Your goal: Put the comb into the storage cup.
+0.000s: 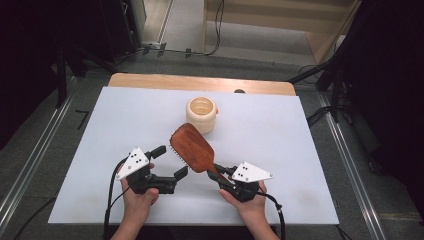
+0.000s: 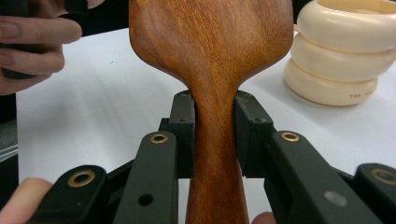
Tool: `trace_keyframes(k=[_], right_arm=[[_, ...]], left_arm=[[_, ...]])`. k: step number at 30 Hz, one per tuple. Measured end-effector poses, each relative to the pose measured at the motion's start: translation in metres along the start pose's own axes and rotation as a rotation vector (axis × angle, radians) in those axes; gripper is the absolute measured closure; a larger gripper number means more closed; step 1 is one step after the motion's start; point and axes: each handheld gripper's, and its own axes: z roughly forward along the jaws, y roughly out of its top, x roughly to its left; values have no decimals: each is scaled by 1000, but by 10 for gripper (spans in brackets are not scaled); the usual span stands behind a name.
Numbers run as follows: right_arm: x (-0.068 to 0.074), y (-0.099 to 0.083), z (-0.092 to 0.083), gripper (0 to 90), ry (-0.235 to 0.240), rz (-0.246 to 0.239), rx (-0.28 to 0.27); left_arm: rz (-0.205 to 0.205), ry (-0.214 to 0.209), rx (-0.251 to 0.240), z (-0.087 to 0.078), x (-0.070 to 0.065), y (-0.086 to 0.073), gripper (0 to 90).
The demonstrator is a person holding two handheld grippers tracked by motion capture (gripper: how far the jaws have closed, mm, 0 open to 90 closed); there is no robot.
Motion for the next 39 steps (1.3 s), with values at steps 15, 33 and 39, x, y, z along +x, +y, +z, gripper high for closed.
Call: trace_keyframes(k=[15,33,39], right_arm=[[19,1,6,695,21,-31,-19],[38,-2,15,693,10,-24,-41],[40,-4,18,693,12,-19,-36]], left_arm=[[-63,32,6,8,-6,-3,102],[-151,97,29,13,-7,-6,253],[-189,70,35,14,-3,-9,297]])
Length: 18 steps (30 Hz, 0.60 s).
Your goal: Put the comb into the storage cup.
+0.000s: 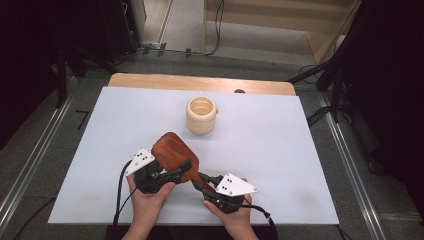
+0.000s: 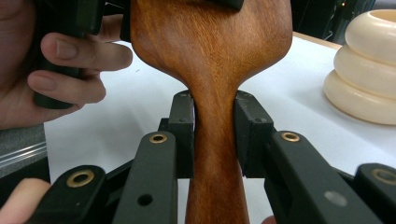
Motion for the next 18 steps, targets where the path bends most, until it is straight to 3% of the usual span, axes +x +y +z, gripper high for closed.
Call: trace_keyframes(k=[2,11,15,18], right_arm=[[-1,-2,2,695,2,13,2],[-4,-2,3,695,20,5,-6],[-5,0,3,685,35,12,-18],[-7,2,2,625,55,24,-21]], left_arm=[[-9,-26,7,0,1,0,366],[-31,-140,9,-2,1,3,517],[-19,-157,4,-5,-1,6,533],[-11,-159,3,-7,-1,7,545]])
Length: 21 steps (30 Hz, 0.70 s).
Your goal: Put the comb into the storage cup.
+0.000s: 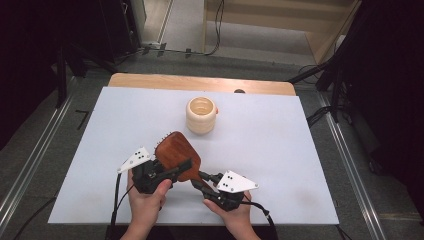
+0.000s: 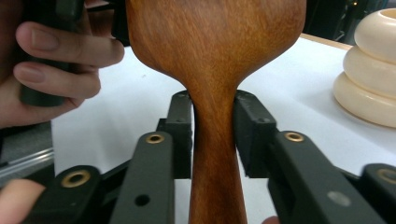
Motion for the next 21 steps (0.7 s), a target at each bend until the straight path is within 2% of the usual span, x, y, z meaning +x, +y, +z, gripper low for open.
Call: trace_keyframes(k=[4,6,7,8,10,13,14,17,21], right_arm=[[-7,2,-3,463,24,5,8],[-10,3,-7,277,45,14,-12],[-11,3,-8,136,19,18,-11],[-13,4,-10,74,9,24,-7],[-18,4,-16,73,42,40,-30],[-25,6,-23,0,41,47,-38],[-27,6,-25,0,40,41,-41],[-33,5,-33,0,2,39,-40],[-41,3,-47,0,-23,37,-41]], left_arm=[[24,4,4,-1,-1,1,550],[29,-5,1,-1,-1,1,553],[39,-9,1,-1,-2,2,555],[46,-8,0,-2,-2,2,555],[58,-2,0,-2,-2,3,556],[59,3,-3,-4,-1,4,556],[58,6,-4,-4,0,4,556],[60,8,-10,-6,1,6,556],[57,13,-20,-8,2,8,556]])
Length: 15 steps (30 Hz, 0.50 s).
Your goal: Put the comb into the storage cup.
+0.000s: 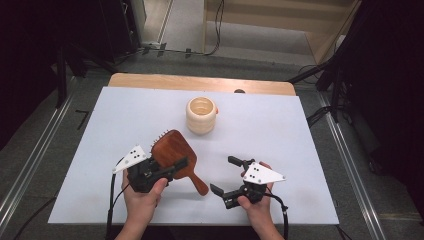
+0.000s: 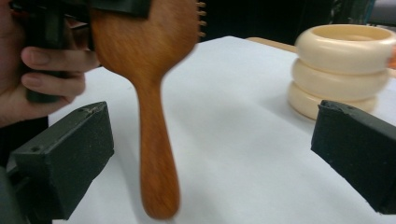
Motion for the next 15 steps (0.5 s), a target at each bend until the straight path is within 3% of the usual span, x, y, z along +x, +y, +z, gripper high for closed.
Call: trace_keyframes(k=[2,15], right_arm=[[-8,-2,-10,0,-31,3,4],[-41,-17,-56,0,-116,13,10]], left_arm=[[6,-2,-2,-1,1,1,556],[16,17,-2,-1,5,10,556]])
